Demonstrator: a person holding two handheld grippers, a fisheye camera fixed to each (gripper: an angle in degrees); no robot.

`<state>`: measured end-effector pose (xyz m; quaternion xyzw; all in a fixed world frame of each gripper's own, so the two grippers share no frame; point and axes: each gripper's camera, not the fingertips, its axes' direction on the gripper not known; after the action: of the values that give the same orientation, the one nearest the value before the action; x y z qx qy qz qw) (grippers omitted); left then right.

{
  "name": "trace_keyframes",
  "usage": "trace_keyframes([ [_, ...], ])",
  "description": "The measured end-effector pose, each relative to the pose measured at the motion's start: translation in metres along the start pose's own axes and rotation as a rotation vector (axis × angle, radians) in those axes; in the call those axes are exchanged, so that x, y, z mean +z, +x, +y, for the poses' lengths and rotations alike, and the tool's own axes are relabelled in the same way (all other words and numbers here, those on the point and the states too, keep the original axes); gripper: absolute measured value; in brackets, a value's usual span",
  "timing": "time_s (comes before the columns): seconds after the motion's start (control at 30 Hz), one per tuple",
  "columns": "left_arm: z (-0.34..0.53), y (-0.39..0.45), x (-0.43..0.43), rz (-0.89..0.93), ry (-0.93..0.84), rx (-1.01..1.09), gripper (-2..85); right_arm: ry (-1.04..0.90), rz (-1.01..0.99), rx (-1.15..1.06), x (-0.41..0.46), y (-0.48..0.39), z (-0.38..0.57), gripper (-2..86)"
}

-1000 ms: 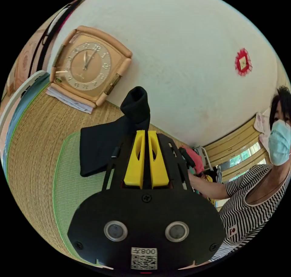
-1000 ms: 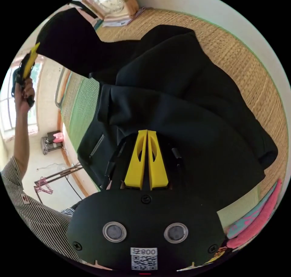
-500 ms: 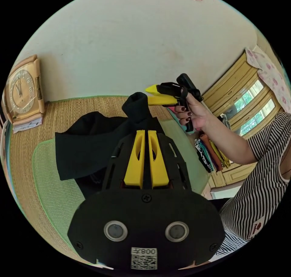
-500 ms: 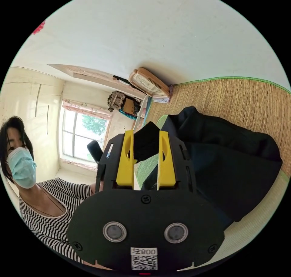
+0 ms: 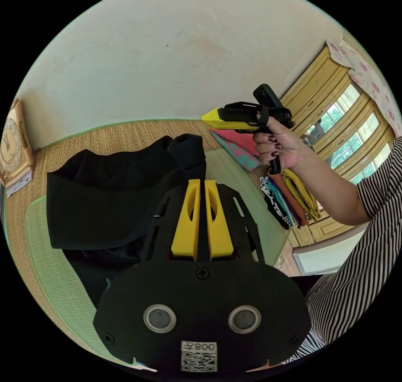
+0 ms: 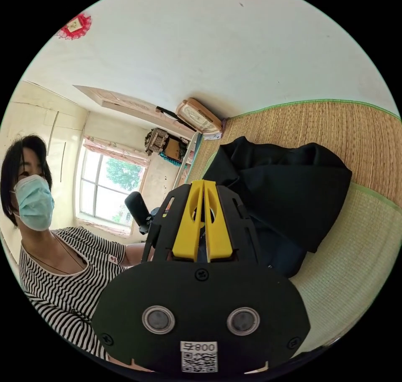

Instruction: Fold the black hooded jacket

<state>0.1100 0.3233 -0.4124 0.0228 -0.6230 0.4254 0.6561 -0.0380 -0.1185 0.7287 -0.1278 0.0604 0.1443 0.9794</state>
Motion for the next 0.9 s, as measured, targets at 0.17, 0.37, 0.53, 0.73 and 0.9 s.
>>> trace_keyframes([
  [0.17,-0.011,0.03,0.046,0.021,-0.029,-0.004,1.9,0.009,0.047,0.044,-0.043,0.024,0.022,0.4],
  [0.37,-0.021,0.052,0.089,-0.014,-0.097,0.015,2.0,-0.011,0.119,0.25,-0.069,0.074,0.054,6.3],
  [0.53,-0.03,0.07,0.11,-0.058,-0.151,0.095,2.1,0.056,0.073,0.371,-0.094,0.104,0.067,9.6],
  [0.73,-0.04,0.086,0.127,-0.104,-0.177,0.166,2.2,-0.006,0.075,0.499,-0.101,0.142,0.066,8.4],
  [0.9,-0.044,0.083,0.133,-0.112,-0.187,0.147,2.3,-0.089,0.079,0.48,-0.099,0.151,0.064,3.4],
])
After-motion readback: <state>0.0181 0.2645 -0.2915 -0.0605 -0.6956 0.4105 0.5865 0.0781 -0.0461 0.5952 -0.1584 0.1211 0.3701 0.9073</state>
